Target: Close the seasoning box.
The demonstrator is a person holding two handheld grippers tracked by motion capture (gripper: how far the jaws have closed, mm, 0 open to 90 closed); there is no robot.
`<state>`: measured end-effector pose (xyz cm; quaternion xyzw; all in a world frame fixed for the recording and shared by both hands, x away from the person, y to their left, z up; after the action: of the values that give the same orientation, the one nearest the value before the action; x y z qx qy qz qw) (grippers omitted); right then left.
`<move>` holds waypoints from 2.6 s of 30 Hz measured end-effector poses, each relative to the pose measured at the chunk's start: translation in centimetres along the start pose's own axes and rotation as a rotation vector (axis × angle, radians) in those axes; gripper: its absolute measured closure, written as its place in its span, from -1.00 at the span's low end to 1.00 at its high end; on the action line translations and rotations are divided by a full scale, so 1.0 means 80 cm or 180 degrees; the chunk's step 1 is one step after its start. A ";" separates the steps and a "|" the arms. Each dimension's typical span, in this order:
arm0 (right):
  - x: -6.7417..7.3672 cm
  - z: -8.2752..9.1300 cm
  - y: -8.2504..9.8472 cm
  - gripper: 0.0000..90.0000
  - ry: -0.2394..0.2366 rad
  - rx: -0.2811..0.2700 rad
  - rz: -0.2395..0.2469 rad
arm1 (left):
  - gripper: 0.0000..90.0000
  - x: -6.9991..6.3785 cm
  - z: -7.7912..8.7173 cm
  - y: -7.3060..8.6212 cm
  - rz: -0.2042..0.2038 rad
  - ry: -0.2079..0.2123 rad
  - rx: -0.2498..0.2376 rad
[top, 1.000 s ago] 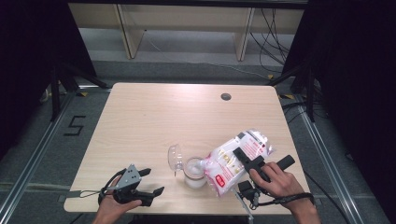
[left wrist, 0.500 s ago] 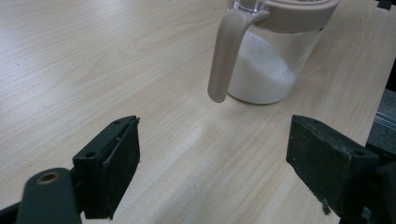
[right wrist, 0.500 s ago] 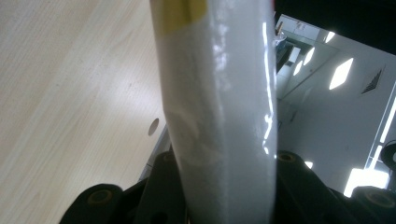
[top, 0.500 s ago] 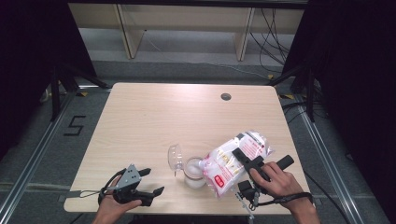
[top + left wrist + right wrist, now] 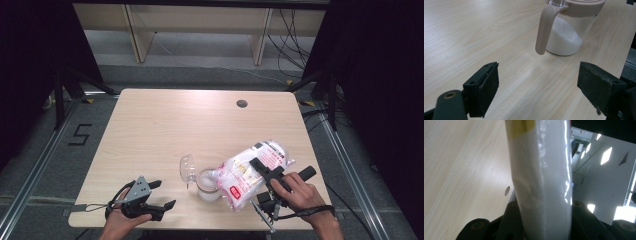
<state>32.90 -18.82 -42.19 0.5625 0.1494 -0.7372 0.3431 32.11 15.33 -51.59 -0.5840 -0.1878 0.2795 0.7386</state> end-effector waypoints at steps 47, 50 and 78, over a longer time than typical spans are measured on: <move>0.006 -0.003 0.014 0.72 0.0019 -0.0105 -0.0401 | -0.62 0.000 0.000 -0.001 0.0005 -0.0013 -0.0019; 0.005 -0.005 0.015 0.72 0.0046 -0.0161 -0.0400 | -0.62 0.000 0.000 -0.001 -0.0004 -0.0012 -0.0021; 0.036 -0.020 0.028 0.73 0.0120 -0.0280 -0.1267 | -0.62 0.000 0.000 -0.001 -0.0011 0.0000 -0.0026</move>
<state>35.18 -20.42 -44.99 0.5200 0.2961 -0.7726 0.2120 32.13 15.29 -51.52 -0.5866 -0.1899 0.2774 0.7368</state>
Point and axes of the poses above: each handheld gripper's, and its own axes: z roughly backward along the jaws, y roughly out of its underside, x roughly to its left, the point moved 4 cm from there along -z, roughly forward along the jaws, and after that the axes turned 15 degrees about -x, right-handed, at the moved point
